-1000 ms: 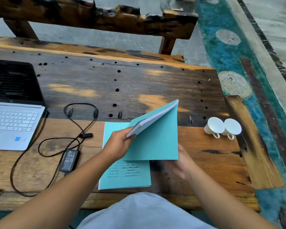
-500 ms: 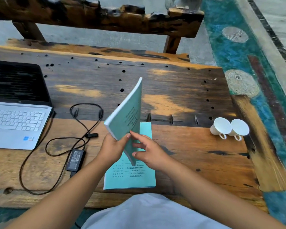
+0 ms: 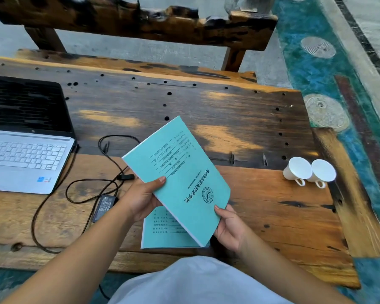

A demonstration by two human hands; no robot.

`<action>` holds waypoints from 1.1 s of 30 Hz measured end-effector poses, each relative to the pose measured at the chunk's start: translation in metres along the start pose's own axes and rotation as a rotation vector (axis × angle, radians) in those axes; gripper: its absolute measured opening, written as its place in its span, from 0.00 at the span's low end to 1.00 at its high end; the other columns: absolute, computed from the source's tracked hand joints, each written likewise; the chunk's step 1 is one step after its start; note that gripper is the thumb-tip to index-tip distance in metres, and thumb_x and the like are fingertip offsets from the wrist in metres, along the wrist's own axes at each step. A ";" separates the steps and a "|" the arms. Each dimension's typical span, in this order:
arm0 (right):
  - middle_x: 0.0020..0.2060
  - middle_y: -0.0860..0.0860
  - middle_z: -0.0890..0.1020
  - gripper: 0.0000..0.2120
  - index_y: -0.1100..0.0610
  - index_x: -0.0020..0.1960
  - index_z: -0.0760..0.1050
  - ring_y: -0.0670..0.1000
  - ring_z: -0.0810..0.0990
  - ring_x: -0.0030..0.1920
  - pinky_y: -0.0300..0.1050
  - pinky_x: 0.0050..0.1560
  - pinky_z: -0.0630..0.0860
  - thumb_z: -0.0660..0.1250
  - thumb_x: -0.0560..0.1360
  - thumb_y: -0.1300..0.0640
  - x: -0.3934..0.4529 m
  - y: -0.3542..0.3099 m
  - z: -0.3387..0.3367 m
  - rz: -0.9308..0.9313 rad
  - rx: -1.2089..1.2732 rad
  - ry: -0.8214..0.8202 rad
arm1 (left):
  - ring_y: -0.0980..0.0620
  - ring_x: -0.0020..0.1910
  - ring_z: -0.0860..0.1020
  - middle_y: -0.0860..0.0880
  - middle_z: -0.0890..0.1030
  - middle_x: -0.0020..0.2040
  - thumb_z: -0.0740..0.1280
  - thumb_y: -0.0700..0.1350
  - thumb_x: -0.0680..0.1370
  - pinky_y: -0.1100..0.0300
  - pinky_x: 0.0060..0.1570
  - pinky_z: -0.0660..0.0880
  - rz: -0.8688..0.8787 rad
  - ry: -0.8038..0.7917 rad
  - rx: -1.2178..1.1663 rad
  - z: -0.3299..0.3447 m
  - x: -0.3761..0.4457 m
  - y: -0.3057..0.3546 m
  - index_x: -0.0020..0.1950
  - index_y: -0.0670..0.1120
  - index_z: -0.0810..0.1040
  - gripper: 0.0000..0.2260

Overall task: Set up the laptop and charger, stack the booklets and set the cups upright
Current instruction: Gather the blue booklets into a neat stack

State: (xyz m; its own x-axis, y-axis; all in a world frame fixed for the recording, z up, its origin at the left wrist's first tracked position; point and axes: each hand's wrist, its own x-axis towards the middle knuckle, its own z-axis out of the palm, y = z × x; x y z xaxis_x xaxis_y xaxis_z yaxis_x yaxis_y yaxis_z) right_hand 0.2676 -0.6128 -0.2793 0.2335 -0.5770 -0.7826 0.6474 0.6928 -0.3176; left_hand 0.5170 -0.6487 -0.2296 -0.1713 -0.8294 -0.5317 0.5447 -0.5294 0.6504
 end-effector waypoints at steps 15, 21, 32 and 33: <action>0.56 0.59 0.84 0.22 0.60 0.66 0.72 0.62 0.84 0.52 0.61 0.54 0.80 0.60 0.76 0.76 -0.017 -0.101 0.028 -0.335 -0.660 -0.048 | 0.47 0.77 0.59 0.49 0.62 0.78 0.72 0.53 0.75 0.44 0.73 0.60 0.455 0.439 1.306 0.013 0.035 0.039 0.77 0.51 0.62 0.33; 0.55 0.59 0.84 0.21 0.57 0.63 0.77 0.62 0.84 0.54 0.58 0.53 0.81 0.61 0.76 0.75 -0.021 -0.122 0.051 -0.264 -0.899 -0.228 | 0.51 0.64 0.75 0.53 0.76 0.67 0.72 0.51 0.75 0.54 0.64 0.70 0.204 -0.317 1.698 0.065 0.068 0.075 0.65 0.58 0.74 0.20; 0.61 0.62 0.81 0.44 0.60 0.66 0.76 0.63 0.78 0.62 0.63 0.63 0.74 0.62 0.65 0.26 -0.006 -0.105 0.015 0.037 -0.274 -0.406 | 0.41 0.46 0.84 0.36 0.83 0.56 0.66 0.38 0.79 0.48 0.43 0.81 0.014 -0.064 0.506 -0.006 0.053 0.052 0.63 0.41 0.74 0.12; 0.62 0.61 0.80 0.42 0.59 0.69 0.73 0.62 0.78 0.62 0.62 0.63 0.73 0.64 0.67 0.29 -0.002 -0.094 0.018 0.042 -0.327 -0.389 | 0.42 0.46 0.84 0.37 0.83 0.57 0.65 0.38 0.80 0.48 0.44 0.81 0.003 -0.012 0.433 -0.010 0.055 0.045 0.64 0.40 0.73 0.13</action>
State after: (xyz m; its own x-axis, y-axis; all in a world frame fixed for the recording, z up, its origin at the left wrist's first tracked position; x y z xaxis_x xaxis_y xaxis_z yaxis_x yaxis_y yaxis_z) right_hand 0.2197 -0.6845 -0.2379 0.5476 -0.6208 -0.5610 0.3848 0.7822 -0.4900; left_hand 0.5401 -0.7159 -0.2349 -0.1814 -0.8318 -0.5246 0.1509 -0.5507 0.8210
